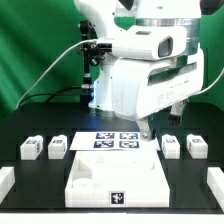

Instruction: Assemble one leg

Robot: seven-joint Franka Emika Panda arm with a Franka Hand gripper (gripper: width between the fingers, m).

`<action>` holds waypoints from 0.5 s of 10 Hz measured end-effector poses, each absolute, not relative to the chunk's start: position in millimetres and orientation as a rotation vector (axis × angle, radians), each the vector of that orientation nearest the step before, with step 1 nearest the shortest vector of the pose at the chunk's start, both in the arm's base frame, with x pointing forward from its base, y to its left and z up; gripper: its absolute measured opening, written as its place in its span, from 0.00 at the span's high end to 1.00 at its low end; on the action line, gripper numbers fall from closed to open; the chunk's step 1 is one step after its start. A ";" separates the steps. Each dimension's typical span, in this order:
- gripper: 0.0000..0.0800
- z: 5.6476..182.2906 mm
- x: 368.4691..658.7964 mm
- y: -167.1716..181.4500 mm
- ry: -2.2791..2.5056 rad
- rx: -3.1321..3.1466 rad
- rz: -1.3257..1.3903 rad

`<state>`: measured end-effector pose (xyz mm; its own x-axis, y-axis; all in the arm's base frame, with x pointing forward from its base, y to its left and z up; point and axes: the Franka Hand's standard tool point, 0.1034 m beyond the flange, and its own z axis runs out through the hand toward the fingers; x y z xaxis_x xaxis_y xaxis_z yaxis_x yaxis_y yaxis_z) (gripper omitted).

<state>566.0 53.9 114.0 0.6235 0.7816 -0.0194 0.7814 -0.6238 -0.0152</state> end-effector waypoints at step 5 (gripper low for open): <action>0.19 113.6 565.8 53.8 -1.360 -2.826 0.039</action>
Offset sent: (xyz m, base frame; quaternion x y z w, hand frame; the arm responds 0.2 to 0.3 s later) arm 0.0000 0.0000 0.0000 0.0000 0.0000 0.0000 1.0000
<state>565.8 53.8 113.6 0.6238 0.7813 -0.0198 0.7812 -0.6241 -0.0158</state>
